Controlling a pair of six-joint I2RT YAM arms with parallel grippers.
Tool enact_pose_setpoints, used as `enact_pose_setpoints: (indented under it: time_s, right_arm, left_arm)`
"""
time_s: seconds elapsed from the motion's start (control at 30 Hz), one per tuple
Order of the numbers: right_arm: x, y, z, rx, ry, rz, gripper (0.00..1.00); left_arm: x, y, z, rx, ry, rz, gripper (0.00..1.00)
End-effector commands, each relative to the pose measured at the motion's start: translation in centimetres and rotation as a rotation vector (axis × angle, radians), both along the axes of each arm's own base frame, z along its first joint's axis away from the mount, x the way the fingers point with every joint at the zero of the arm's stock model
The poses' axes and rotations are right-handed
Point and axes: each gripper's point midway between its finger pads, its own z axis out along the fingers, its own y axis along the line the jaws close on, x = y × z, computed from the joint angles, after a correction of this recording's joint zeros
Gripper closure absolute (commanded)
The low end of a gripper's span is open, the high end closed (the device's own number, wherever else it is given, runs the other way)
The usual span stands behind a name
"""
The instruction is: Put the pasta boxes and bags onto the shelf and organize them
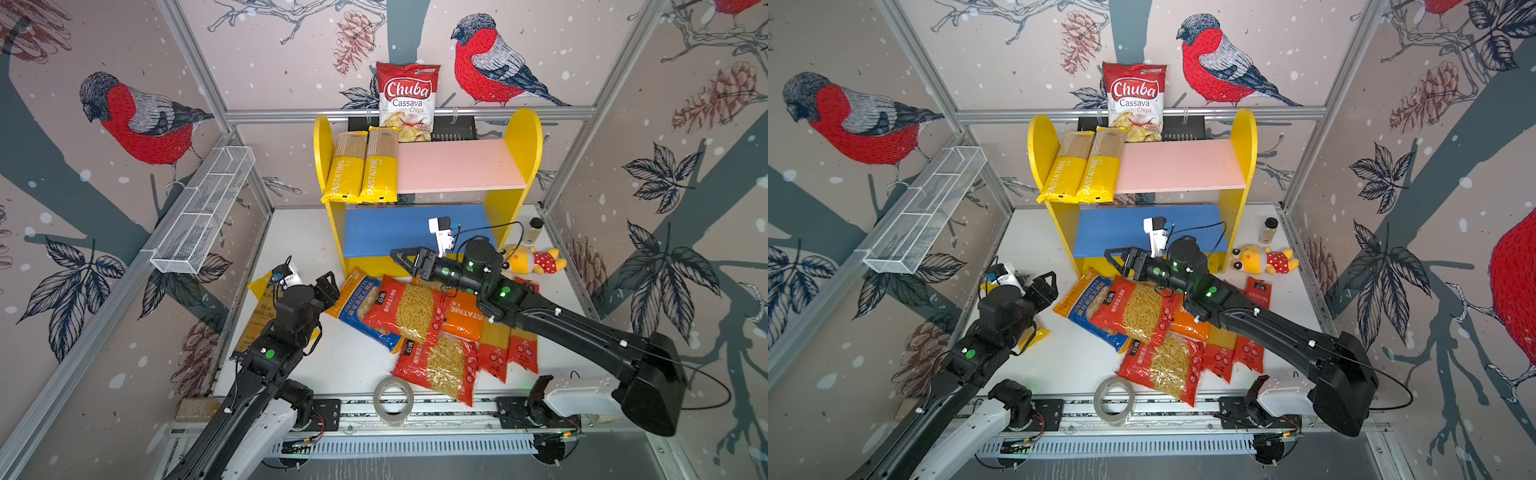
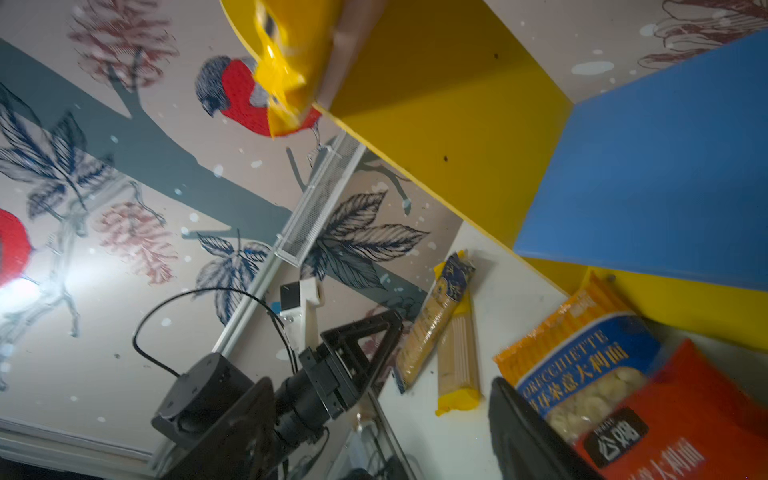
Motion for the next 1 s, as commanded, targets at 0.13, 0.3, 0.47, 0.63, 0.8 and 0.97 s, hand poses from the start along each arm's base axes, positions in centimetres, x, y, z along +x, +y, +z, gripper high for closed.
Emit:
enact_pose_setpoints:
  time_s: [0.13, 0.3, 0.47, 0.63, 0.8, 0.97]
  right_arm:
    - [-2.2, 5.3, -7.6, -0.268, -0.082, 0.096, 0.26]
    - [-4.6, 11.6, -14.4, -0.436, -0.019, 0.316, 0.32]
    - [-7.0, 17.0, -19.7, -0.581, 0.006, 0.445, 0.34]
    - [-6.8, 20.4, -24.0, -0.612, 0.101, 0.483, 0.36]
    - [-6.7, 22.4, -27.3, -0.635, 0.178, 0.489, 0.36]
    - [-6.9, 24.0, -29.1, -0.625, 0.225, 0.524, 0.36]
  left_arm:
    - [-0.1, 2.2, -6.6, -0.131, 0.109, 0.142, 0.27]
    - [0.0, 4.1, -10.8, -0.260, 0.180, 0.197, 0.27]
    - [-1.0, 8.4, -10.6, -0.199, 0.161, 0.380, 0.27]
    - [-3.5, 13.5, -8.6, -0.022, 0.155, 0.646, 0.28]
    - [-3.2, 13.8, -7.7, 0.001, 0.130, 0.646, 0.28]
    - [-2.8, 13.1, -7.9, -0.012, 0.126, 0.605, 0.28]
